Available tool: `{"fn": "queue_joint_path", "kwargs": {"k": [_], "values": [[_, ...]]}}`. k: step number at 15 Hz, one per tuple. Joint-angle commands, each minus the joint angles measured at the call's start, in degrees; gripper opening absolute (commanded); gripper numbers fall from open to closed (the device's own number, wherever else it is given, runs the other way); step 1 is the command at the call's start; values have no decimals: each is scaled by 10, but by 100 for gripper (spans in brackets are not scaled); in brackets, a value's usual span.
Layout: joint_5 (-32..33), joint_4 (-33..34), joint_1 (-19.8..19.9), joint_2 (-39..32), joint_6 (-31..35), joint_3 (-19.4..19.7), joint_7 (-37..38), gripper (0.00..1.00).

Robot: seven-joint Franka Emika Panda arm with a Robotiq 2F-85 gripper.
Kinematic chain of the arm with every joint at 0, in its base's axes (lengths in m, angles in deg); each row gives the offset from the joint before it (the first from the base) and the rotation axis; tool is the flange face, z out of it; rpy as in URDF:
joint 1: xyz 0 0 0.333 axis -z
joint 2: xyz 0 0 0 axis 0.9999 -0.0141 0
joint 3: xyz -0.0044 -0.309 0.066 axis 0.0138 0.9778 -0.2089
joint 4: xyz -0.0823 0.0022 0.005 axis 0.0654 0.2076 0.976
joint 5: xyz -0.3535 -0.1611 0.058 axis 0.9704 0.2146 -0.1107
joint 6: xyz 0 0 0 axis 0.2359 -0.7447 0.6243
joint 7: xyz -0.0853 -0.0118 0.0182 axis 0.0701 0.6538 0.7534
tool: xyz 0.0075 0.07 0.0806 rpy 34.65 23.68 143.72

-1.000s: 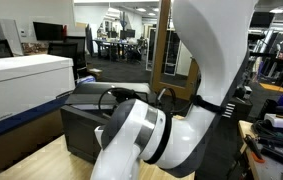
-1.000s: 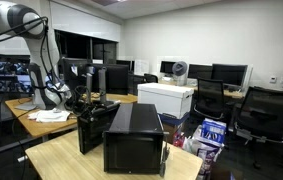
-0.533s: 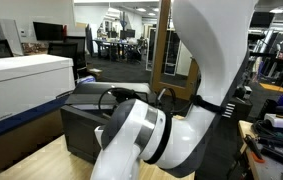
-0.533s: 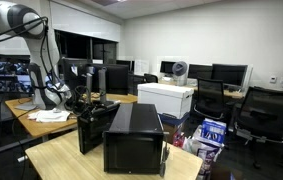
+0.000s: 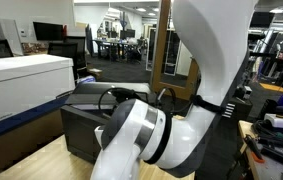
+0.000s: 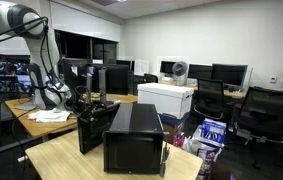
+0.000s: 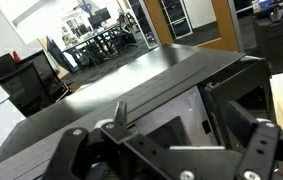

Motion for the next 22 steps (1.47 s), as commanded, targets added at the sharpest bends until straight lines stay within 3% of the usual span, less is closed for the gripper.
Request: {"fn": "queue_joint_path", "kwargs": {"k": [1, 13, 22], "values": [[1, 2, 3, -2, -3, -3, -1, 100], [1, 7, 5, -5, 1, -3, -3, 100], [-37, -11, 14, 4, 54, -37, -24, 100]]}}
